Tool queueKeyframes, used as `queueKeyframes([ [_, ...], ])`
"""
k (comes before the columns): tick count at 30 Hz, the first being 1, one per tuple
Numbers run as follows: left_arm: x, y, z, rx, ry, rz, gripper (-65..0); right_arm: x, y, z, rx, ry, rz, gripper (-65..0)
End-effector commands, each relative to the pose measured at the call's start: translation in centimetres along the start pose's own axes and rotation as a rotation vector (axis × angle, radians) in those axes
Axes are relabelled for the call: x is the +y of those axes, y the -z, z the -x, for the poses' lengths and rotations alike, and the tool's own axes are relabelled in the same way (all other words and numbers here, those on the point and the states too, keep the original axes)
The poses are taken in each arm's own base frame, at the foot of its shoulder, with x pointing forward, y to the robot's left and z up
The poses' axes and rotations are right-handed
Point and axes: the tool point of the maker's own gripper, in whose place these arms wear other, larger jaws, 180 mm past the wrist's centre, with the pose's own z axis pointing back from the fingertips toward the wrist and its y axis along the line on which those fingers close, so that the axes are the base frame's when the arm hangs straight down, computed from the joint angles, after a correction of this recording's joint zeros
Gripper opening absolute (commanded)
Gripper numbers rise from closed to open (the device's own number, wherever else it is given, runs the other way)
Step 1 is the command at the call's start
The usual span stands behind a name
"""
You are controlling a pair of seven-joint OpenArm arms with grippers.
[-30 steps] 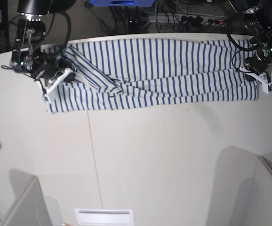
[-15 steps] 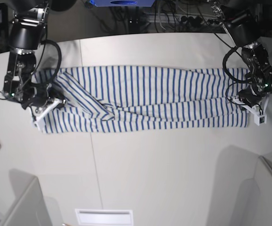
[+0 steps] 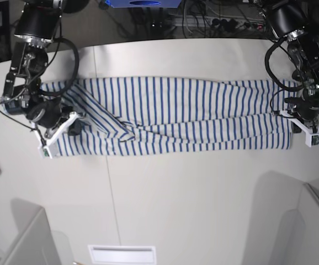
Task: Fold the T-shirt properly
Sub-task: 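Grasp both ends of the striped strip with both grippers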
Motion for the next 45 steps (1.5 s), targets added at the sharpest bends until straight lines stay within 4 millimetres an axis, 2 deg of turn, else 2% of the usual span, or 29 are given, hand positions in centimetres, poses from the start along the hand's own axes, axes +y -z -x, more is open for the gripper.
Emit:
queueKeyframes([
  [1, 2.1, -1.2, -1.9, -0.077, -0.02, -0.037, -65.0, 0.1, -0.6, -1.4, -0.049, -0.02, -0.002, -65.0],
  [2, 3.0, -1.7, -1.5, -0.085, -0.055, -0.033, -65.0, 0.1, -0.5, -1.2, -0.043, -0.019, -0.003, -65.0],
  [5, 4.0, -2.3, -0.1, -0.109, -0.158, 0.026, -65.0, 0.0, -0.4, -0.2, -0.024, -0.011, -0.002, -65.0],
  [6, 4.1, -2.0, 0.6, -0.106, -0.202, 0.049, -59.1, 0.0, -0.4, -0.1, -0.022, -0.012, -0.003, -65.0],
  [11, 4.9, -0.6, 3.0, -0.058, -0.323, 0.118, -3.9, 0.4, -0.1, 1.0, -0.003, 0.005, -0.013, -65.0],
  [12, 4.9, -0.4, 3.5, -0.05, -0.344, 0.127, 0.0, 0.5, -0.1, 1.2, -0.002, 0.009, -0.016, -65.0],
  [17, 4.6, 0.4, 3.4, -0.049, -0.373, 0.142, 0.0, 0.6, 0.0, 1.5, 0.004, 0.01, -0.019, -65.0],
  [19, 4.5, 0.8, 4.2, -0.027, -0.397, 0.147, 0.0, 0.7, 0.0, 1.5, 0.004, 0.011, -0.02, -65.0],
  [22, 4.3, 1.7, 4.2, -0.02, -0.425, 0.158, 0.0, 0.7, 0.0, 1.5, 0.004, 0.011, -0.02, -65.0],
  [27, 1.5, 3.2, 5.6, 0.056, -0.4, 0.223, -0.7, 0.6, -0.1, 1.9, 0.011, 0.014, -0.018, -65.0],
  [31, 0.6, 3.8, 6.2, 0.082, -0.4, 0.244, -3.0, 0.8, 0.0, 2.0, 0.009, 0.024, -0.024, -65.0],
  [34, -0.5, 4.1, 6.2, 0.082, -0.376, 0.264, -13.7, 1.0, 0.1, 2.0, 0.007, 0.029, -0.027, -65.0],
  [42, -0.8, 4.6, 7.9, 0.125, -0.406, 0.27, -65.0, 1.1, 0.1, 2.0, 0.006, 0.031, -0.029, -65.0],
  [45, -0.2, 4.7, 7.1, 0.109, -0.407, 0.263, -65.0, 1.0, 0.1, 2.1, 0.007, 0.032, -0.029, -65.0],
])
